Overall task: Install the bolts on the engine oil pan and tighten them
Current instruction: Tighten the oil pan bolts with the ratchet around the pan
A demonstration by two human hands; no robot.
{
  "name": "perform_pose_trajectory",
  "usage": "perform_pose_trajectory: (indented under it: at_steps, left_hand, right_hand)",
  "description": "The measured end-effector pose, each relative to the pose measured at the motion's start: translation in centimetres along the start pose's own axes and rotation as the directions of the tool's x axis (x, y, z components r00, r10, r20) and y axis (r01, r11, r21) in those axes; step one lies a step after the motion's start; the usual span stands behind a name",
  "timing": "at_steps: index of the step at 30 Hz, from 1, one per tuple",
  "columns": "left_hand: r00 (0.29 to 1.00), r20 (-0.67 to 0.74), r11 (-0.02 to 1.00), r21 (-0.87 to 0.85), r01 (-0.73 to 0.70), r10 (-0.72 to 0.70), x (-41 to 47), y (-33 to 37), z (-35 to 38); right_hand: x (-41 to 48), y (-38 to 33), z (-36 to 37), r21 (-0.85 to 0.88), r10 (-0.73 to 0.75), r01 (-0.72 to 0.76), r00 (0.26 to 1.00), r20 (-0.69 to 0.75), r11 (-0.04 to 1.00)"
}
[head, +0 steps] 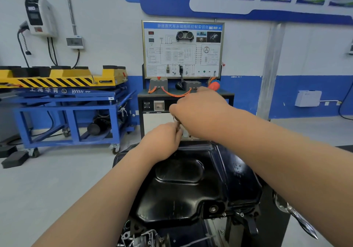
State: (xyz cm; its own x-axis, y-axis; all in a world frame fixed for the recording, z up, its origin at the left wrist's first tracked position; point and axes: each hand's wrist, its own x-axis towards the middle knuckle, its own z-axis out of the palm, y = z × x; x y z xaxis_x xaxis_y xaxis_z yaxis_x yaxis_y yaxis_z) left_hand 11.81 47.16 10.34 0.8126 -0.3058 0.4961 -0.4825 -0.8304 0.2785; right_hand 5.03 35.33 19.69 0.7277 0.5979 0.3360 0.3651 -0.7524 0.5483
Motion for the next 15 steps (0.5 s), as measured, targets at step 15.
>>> perform_pose_trajectory:
  at_steps: [15]
  left_hand:
    - [0.726,0.45,-0.261,-0.893,0.366,-0.521,0.9,-4.5,-3.0]
  right_hand:
    - [0.6,1.2,2.4,0.515,0.391,-0.279,0.913,-0.121,0.811]
